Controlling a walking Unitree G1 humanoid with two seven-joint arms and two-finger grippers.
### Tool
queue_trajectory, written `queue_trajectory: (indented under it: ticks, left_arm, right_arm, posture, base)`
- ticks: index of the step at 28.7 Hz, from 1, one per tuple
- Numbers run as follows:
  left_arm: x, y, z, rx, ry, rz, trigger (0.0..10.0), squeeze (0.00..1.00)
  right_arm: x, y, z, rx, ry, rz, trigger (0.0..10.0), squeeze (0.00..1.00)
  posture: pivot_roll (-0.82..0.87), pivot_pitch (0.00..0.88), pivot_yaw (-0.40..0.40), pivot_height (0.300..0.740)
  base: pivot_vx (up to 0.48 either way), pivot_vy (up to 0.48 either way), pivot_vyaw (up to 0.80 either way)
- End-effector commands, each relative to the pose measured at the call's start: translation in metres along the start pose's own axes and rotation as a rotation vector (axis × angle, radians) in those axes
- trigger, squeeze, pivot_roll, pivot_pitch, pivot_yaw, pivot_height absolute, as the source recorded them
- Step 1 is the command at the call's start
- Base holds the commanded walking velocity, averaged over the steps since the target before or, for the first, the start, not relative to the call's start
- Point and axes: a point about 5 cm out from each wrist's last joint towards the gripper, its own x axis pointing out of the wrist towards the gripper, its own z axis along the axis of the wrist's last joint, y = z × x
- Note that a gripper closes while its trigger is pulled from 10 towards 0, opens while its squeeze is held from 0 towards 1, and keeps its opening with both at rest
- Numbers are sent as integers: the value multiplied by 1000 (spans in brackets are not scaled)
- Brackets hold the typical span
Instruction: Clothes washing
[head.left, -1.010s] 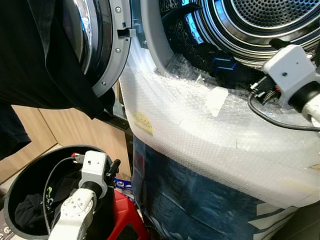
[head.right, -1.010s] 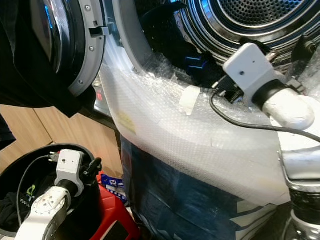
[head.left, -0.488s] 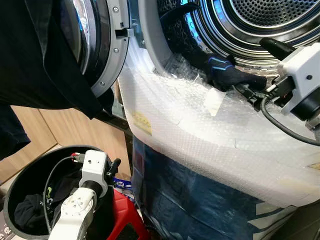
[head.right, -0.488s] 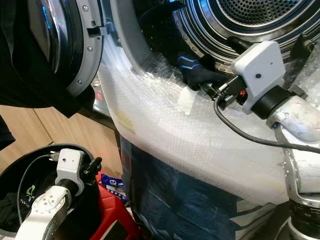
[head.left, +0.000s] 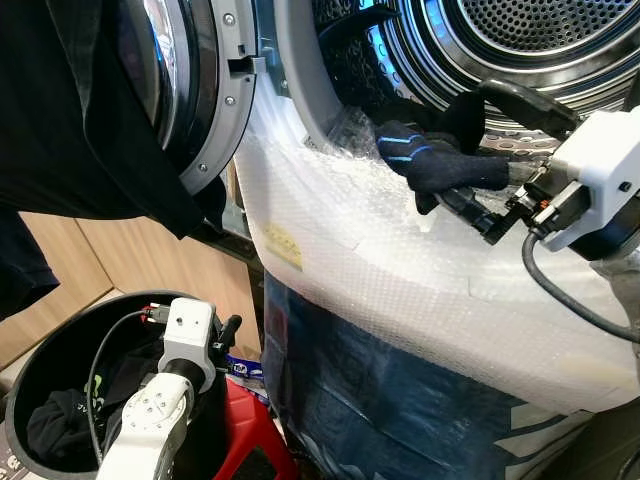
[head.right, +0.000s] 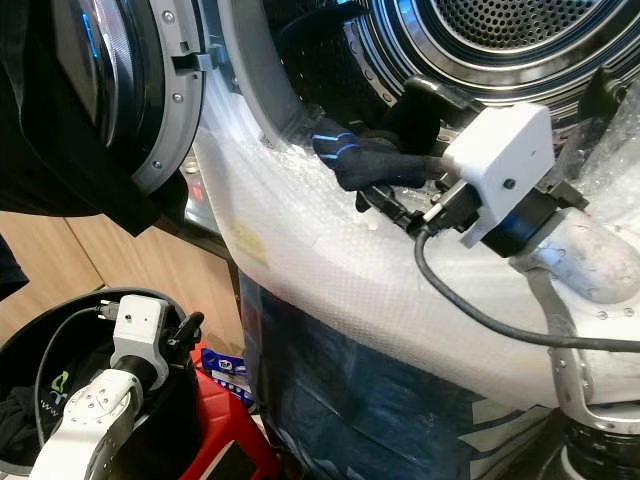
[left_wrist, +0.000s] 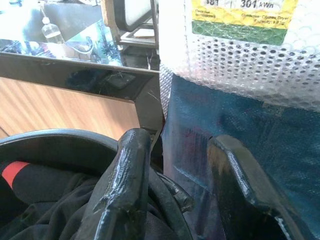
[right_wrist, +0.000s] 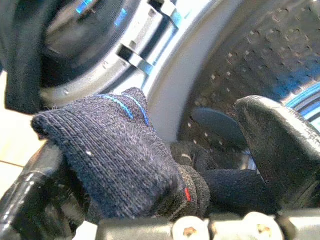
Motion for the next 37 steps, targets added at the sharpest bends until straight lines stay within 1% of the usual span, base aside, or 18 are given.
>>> queue_trajectory:
  ticks: [1, 2, 3, 26, 32, 36, 37]
  left_arm:
    - [1, 2, -1, -9, 5, 2, 10000, 0]
    - [1, 2, -1, -8, 5, 3, 10000, 0]
    - [1, 2, -1, -8, 5, 5, 10000, 0]
    - [-2, 5, -5, -4, 12, 27, 10000, 0]
    - [-2, 6, -5, -7, 10, 29, 10000, 0]
    - [0, 6, -4, -5, 8, 28, 10000, 0]
    - [0, 6, -4, -5, 8, 28, 10000, 0]
  right_arm:
    - [2, 3, 4, 10, -47, 33, 1255, 0]
    - [4, 4, 4, 20, -62, 36, 1255, 0]
    - [5, 4, 4, 28, -71, 42, 0, 0]
    - [22, 6, -6, 67, -121, 51, 0, 0]
    - [32, 5, -7, 76, -151, 61, 0, 0]
    - [51, 8, -4, 98, -209, 128, 0, 0]
    - [51, 8, -4, 98, -209, 128, 0, 0]
  posture:
    - [131, 72, 36, 740]
    - [131, 72, 35, 740]
    - [131, 72, 35, 740]
    - [148, 70, 25, 740]
    - [153, 68, 23, 740]
    - [147, 61, 26, 740]
    - [147, 61, 26, 740]
  base:
    - [0, 0, 0]
    - [0, 0, 0]
    - [0, 0, 0]
    - [0, 0, 0]
    - [0, 0, 0]
    - [0, 0, 0]
    - [0, 0, 0]
